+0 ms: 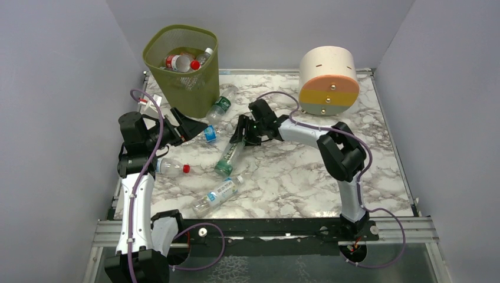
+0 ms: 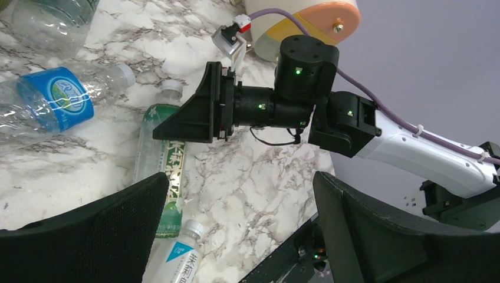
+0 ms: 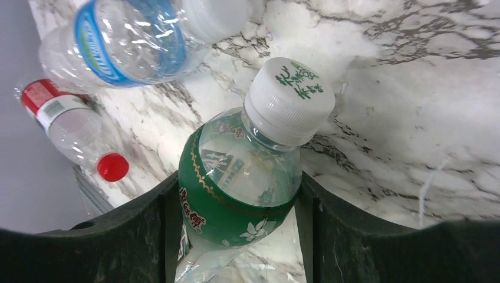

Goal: Put the plastic bottles in the bin
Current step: Pick up the plastic bottle at the center of the board.

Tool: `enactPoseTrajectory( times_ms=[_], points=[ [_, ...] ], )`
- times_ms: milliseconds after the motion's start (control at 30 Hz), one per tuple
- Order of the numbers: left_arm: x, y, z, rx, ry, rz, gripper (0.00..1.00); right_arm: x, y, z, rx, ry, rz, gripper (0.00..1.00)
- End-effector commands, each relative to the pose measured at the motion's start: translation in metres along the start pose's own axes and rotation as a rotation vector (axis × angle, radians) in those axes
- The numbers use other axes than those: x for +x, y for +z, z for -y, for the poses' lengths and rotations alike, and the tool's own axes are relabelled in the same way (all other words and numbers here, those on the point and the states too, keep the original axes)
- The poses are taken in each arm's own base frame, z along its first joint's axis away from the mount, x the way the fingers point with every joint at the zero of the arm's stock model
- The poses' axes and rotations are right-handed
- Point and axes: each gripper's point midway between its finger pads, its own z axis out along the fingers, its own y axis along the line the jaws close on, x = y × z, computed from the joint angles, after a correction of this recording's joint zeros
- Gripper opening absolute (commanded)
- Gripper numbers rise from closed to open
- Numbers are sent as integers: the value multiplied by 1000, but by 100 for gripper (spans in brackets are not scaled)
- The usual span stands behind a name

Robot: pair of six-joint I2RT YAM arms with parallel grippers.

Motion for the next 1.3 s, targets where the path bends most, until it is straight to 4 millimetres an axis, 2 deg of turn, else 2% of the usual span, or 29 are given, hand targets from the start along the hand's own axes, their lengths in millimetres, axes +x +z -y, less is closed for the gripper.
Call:
enactPoseTrajectory(
  times_ms=[0, 100, 233, 500, 600, 767, 967, 1100, 1267],
  points=[
    [-2, -9, 29, 87, 23, -15, 99, -27, -39, -19, -47, -53, 90, 51],
    [-2, -13, 38, 103, 20, -6, 99, -33, -58, -26, -63, -74, 119, 51],
    [1, -12, 38, 111, 9, -19, 99, -35, -80, -33, -75, -99, 155, 51],
    [9, 9, 45, 138, 50, -106, 99, -40, -124, -35, -44, -163, 228, 51],
    [21, 22, 52, 145, 87, -162, 99, -38, -142, -36, -35, -205, 240, 51],
    [61, 43, 73, 194, 165, -318, 99, -32, -170, -41, -41, -270, 246, 51],
    [95, 63, 80, 173, 226, -401, 99, -23, -194, -56, -104, -327, 231, 52],
    [108, 71, 83, 144, 252, -416, 99, -17, -205, -63, -141, -334, 226, 52],
    [110, 77, 82, 113, 272, -400, 99, -10, -210, -71, -189, -336, 201, 52]
  ],
)
